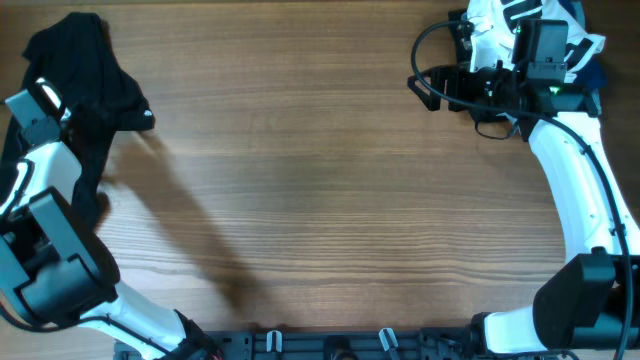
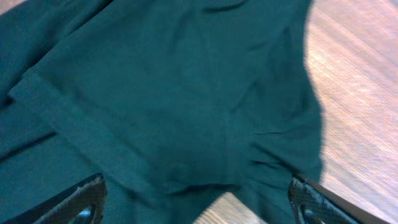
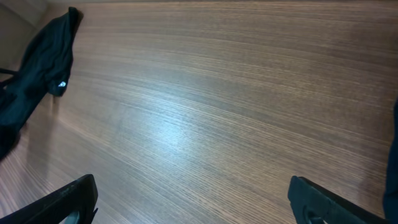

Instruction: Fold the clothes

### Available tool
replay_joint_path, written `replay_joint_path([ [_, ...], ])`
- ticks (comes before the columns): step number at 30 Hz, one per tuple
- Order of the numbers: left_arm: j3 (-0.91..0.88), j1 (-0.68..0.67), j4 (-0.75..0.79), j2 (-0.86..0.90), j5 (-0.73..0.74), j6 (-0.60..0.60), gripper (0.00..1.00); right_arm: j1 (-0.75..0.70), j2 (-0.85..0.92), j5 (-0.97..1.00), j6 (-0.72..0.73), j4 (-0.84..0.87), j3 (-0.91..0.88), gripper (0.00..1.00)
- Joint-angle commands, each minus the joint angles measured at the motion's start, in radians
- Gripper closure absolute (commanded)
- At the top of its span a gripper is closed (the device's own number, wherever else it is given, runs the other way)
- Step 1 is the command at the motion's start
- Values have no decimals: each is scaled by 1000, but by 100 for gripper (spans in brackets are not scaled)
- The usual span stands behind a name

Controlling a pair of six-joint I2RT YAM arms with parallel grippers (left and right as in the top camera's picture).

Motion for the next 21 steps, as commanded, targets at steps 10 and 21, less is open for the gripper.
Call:
replay_joint_path([
  [10, 14, 24, 7, 110, -98, -37, 23, 23, 20, -8, 9, 2, 18, 10],
  [21, 14, 24, 34, 133, -99, -55, 37, 23, 32, -9, 9, 2, 18, 12],
])
